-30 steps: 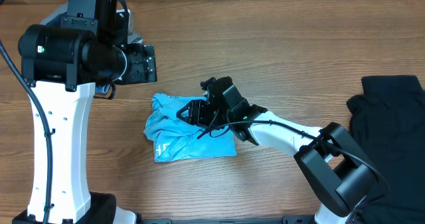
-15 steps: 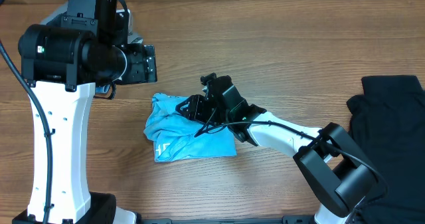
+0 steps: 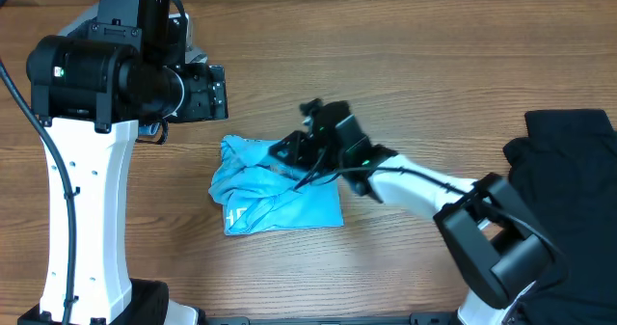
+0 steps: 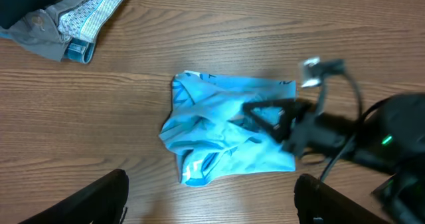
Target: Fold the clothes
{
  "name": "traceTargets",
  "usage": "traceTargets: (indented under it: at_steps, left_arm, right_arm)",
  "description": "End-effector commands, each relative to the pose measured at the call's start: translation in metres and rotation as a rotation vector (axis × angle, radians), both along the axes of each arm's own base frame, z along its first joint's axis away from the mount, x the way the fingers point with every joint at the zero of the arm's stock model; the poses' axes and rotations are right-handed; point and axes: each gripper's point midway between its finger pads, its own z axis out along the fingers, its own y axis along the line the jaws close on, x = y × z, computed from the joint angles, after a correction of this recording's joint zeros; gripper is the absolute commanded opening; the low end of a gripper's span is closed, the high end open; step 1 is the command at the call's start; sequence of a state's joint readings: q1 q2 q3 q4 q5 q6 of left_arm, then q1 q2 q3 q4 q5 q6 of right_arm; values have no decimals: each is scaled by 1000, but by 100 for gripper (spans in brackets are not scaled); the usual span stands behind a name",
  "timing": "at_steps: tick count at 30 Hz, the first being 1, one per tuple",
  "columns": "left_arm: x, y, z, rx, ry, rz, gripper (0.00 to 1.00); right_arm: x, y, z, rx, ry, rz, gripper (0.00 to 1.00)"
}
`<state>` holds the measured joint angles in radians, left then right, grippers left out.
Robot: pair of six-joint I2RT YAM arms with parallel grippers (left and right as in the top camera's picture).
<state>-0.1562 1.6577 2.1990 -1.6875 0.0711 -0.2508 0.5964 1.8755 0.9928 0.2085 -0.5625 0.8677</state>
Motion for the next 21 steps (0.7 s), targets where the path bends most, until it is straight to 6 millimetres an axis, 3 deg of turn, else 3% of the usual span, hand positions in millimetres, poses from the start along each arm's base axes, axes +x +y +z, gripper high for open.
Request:
traceTargets:
  at_steps: [1, 4, 6, 7, 11, 15, 21]
  left_arm:
    - [-1, -1, 6, 0, -22, -20, 84]
    - [-1, 0, 6, 4, -23, -18, 84]
    - [-1, 0, 6, 10, -24, -27, 84]
    - [-1, 0, 6, 11, -25, -32, 84]
    - [-1, 0, 6, 11, -24, -31, 84]
    - [-1, 0, 6, 14, -26, -36, 84]
    - [-1, 1, 6, 18, -26, -44, 88]
  right_arm:
    - [18, -18, 31, 63, -83, 45, 4]
    - [31, -39, 36, 84, -82, 26, 4]
    - [38, -54, 36, 87, -86, 18, 31]
    - [41, -62, 34, 80, -84, 15, 35]
    - [36, -84, 20, 58, -6, 20, 33]
    - [10, -80, 9, 43, 55, 114, 30]
    - [-57, -47, -12, -39, 156, 303, 28]
